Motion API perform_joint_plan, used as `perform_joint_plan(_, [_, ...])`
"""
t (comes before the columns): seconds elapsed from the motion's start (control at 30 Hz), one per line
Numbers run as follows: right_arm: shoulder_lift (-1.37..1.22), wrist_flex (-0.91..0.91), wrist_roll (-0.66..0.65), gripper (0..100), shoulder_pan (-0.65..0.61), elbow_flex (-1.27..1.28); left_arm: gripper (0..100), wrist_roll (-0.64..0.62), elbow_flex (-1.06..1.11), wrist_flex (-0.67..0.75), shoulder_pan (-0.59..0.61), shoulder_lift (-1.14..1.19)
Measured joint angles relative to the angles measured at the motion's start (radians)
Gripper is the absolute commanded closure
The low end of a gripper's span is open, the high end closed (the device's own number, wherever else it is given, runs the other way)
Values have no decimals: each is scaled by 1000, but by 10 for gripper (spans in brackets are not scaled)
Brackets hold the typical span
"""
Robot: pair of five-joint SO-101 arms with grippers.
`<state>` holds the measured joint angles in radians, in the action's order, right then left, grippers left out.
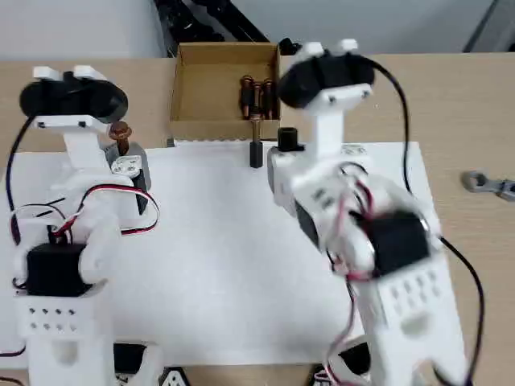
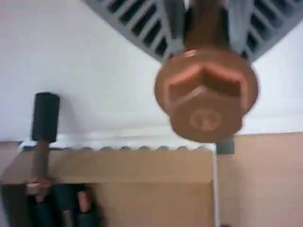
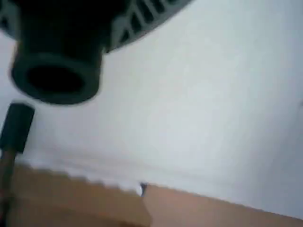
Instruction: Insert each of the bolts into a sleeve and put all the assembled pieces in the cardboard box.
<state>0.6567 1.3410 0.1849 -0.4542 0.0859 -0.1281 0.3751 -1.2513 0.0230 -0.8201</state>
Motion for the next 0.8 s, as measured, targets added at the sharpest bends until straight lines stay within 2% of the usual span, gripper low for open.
perform_joint_plan(0.2, [212, -163, -104, 991, 2, 298, 994, -3, -28, 69, -137, 0])
perform_joint_plan(0.37, [404, -491, -130, 995, -3, 644, 994, -3, -28, 209, -213, 0])
perform_joint_plan(0.5, [523, -717, -130, 995, -49, 881, 994, -3, -28, 244, -242, 0])
perform_joint_plan(0.8, [598, -1023, -130, 995, -166, 1080, 994, -9, -81, 247, -379, 0])
